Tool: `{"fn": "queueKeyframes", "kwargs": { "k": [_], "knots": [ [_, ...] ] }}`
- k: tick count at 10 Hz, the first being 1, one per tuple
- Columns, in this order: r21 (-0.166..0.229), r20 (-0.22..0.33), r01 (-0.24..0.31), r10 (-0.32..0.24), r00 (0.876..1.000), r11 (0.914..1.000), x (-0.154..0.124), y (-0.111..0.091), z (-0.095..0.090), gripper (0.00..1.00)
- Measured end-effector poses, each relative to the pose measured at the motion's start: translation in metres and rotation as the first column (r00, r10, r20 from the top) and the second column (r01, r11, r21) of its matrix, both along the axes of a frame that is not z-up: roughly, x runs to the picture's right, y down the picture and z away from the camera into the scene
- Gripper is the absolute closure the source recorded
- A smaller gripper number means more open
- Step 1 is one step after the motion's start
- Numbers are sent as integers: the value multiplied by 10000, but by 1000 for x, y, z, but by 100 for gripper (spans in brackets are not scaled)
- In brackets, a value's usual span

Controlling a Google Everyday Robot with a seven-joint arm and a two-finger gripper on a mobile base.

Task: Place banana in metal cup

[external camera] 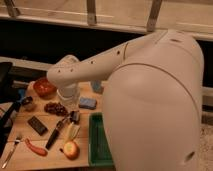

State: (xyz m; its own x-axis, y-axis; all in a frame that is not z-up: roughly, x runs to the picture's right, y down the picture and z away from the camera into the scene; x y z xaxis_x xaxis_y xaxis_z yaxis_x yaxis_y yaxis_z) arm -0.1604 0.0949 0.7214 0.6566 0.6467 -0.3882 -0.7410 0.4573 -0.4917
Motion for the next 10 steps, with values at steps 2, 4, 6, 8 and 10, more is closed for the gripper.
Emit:
{"fn": "queueKeyframes", "kwargs": {
  "k": [2, 4, 6, 8, 10],
  "knots": [
    [-594, 303, -324, 343, 9990, 9977, -2, 27, 20, 35],
    [-1301, 673, -552, 644, 9956, 9900, -10, 62, 42, 21],
    [-1990, 1056, -557, 779, 9914, 9784, -29, 91, 49, 20],
    [-2424, 1233, -513, 832, 9889, 9688, -39, 103, 54, 20],
    [-2700, 1212, -479, 832, 9891, 9617, -42, 111, 58, 20]
  ]
}}
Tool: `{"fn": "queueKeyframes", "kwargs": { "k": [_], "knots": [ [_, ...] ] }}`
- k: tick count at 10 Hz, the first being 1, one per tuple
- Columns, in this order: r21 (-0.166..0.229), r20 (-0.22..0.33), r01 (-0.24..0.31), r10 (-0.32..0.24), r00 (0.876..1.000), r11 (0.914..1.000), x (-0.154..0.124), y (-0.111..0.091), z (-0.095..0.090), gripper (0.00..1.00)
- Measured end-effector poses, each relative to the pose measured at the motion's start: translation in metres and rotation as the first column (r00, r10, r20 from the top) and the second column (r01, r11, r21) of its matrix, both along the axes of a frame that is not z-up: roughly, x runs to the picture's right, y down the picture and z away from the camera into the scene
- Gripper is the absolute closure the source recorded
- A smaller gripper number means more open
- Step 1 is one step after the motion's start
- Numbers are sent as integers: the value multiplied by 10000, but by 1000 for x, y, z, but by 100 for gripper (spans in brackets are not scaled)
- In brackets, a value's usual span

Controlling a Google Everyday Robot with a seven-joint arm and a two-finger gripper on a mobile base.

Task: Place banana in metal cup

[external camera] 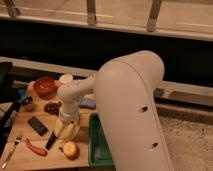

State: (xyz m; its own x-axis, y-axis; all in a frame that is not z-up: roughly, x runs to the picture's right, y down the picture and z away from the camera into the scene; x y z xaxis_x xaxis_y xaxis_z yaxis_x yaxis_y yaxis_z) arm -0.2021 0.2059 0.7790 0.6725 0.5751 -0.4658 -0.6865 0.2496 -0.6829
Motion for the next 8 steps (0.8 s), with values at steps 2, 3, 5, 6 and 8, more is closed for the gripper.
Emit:
{"fn": "queueKeyframes", "kwargs": {
  "k": [2, 3, 5, 6, 8],
  "knots": [
    [-114, -115, 38, -39, 9999, 9999, -1, 4, 0, 20],
    [-137, -276, -8, 4, 9996, 9999, 3, 4, 0, 20],
    [-128, -642, -98, 89, 9979, 9999, 16, 5, -1, 20],
    [-125, -798, -171, 161, 9967, 9998, 23, 5, -1, 20],
    [-279, -904, -186, 161, 9958, 9994, 23, 9, 6, 20]
  ]
}}
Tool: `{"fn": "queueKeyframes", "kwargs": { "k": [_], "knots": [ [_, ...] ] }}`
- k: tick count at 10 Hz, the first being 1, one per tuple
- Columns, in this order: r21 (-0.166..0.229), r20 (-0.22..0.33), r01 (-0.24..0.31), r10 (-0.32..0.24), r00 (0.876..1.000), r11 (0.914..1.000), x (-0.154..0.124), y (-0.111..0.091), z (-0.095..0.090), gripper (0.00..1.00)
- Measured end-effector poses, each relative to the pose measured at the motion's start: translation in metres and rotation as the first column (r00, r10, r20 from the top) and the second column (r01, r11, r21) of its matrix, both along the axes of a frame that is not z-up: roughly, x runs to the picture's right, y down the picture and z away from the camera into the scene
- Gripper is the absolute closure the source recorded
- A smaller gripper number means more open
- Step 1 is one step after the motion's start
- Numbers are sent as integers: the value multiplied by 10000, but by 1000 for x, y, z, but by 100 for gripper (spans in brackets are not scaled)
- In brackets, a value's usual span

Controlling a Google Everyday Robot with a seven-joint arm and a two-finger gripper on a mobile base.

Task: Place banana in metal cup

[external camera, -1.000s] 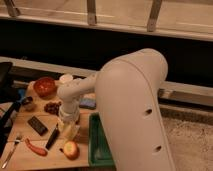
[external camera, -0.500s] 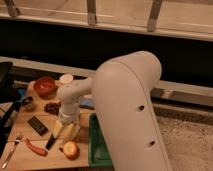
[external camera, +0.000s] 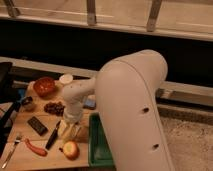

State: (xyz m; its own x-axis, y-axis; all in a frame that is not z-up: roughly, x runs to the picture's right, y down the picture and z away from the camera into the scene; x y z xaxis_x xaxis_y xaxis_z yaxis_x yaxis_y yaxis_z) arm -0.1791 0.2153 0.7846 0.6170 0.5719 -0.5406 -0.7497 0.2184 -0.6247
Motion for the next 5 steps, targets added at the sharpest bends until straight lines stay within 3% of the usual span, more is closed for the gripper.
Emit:
{"fn": "queueKeyframes", "kwargs": {
  "k": [2, 5],
  "knots": [
    [-143, 134, 61, -59, 9999, 9999, -13, 7, 11, 23],
    [-10, 397, 3, -2, 9992, 10000, -28, 2, 14, 50]
  ]
}}
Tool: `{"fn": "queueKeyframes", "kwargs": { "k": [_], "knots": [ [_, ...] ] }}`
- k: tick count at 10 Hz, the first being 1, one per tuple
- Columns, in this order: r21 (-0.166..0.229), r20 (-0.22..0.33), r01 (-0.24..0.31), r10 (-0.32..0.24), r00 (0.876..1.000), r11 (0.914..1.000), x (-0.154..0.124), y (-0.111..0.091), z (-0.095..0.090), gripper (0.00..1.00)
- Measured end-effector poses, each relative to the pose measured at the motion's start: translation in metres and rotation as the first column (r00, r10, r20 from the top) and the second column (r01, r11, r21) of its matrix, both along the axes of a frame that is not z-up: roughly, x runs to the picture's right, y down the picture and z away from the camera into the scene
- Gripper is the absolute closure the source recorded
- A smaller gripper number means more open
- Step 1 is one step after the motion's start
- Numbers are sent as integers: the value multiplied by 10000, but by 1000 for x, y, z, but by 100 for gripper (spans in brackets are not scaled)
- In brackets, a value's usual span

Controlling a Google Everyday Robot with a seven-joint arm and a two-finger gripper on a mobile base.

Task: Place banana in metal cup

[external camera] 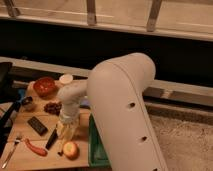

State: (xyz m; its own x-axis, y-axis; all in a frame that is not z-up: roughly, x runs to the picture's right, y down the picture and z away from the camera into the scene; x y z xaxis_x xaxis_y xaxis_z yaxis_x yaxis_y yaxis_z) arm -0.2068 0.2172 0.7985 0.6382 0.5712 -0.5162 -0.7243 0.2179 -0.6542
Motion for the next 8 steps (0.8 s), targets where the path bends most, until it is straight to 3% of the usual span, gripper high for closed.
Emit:
{"fn": "queueKeyframes", "kwargs": {
  "k": [5, 8],
  "knots": [
    [390, 131, -118, 113, 9998, 9992, 0, -8, -11, 97],
    [1129, 551, -710, 651, 9964, 9911, 8, -40, -30, 100]
  ]
}}
